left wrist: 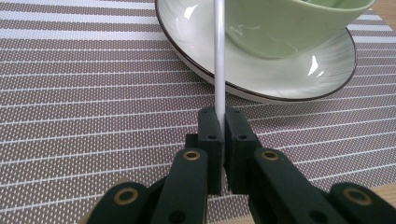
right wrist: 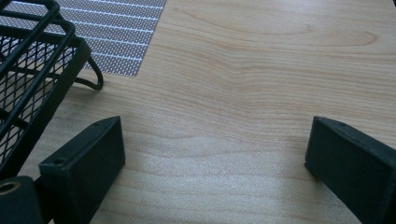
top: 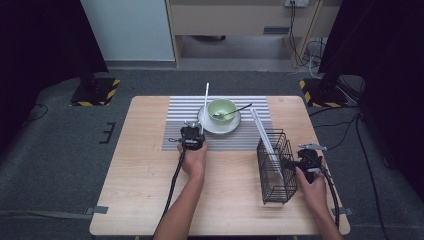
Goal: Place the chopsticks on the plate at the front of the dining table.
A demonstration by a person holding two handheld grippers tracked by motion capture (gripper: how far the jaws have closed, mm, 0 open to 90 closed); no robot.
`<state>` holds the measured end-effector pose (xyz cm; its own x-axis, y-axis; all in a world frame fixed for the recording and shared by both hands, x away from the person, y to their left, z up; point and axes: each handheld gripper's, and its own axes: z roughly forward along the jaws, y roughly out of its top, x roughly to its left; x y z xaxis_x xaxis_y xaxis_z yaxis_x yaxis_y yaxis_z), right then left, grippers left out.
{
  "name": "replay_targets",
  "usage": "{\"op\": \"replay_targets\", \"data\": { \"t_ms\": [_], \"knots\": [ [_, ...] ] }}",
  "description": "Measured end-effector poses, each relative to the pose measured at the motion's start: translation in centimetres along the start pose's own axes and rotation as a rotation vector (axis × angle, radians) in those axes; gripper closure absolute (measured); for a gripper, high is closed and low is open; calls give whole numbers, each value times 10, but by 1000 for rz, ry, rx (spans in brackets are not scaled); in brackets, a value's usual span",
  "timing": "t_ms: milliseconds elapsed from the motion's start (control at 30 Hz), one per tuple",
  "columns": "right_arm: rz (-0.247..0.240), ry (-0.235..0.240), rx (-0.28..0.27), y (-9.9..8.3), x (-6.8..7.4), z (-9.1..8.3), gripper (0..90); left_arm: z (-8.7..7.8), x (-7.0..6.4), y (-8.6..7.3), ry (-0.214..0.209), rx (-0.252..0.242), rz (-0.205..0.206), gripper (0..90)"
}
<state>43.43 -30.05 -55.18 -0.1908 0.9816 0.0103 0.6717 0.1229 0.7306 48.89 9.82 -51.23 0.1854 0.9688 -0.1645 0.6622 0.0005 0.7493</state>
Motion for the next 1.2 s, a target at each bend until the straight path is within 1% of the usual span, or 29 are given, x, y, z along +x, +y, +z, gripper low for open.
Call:
{"op": "replay_targets", "data": {
  "t_ms": [700,900,1000,1200],
  "knots": [
    [0,0,0,0,0,0,49,-1,1,0,-3,-2,-11,862],
    [-1,0,0,0,0,0,49,-1,3,0,7,0,-4,861],
    [0,0,0,0,0,0,49,-1,4,0,9,1,-11,861],
    [-1,0,1,0,0,0,49,0,3,0,8,2,-11,859]
  ]
}}
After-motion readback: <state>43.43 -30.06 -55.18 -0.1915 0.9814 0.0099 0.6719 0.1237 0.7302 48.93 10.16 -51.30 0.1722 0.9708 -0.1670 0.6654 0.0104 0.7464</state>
